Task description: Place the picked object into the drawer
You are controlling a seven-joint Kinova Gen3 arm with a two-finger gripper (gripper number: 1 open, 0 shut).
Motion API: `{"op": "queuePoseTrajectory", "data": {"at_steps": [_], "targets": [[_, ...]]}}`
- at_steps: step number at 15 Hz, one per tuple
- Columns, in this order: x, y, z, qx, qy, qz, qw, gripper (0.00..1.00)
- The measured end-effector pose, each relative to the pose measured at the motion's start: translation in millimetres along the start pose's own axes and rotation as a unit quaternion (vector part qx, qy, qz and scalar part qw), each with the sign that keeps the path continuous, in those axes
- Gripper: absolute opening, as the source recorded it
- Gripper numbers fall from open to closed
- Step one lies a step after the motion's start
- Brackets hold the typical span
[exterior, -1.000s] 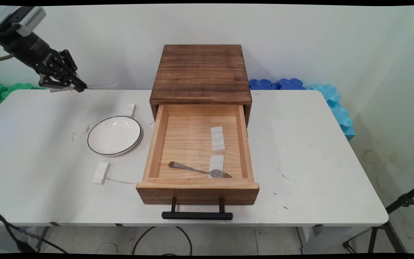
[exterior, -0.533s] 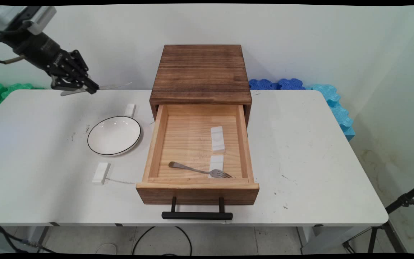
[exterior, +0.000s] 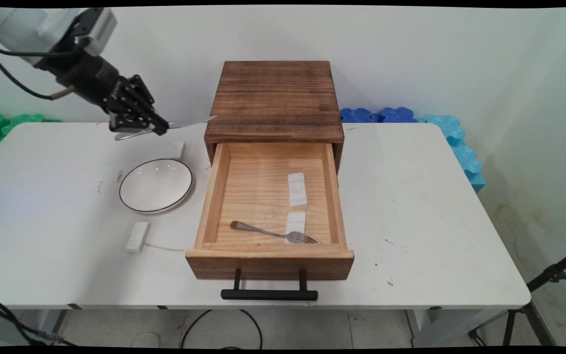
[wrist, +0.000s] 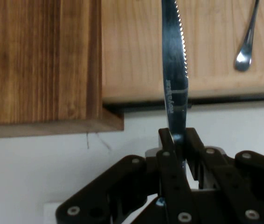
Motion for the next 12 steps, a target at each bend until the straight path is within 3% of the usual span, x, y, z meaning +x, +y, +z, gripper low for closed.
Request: {"op": "queuePoseTrajectory", "data": {"at_steps": [12], "targets": [[80.6,21.1,67.2,0.022,-0.006,-0.027,0.9994,0.00]]}}
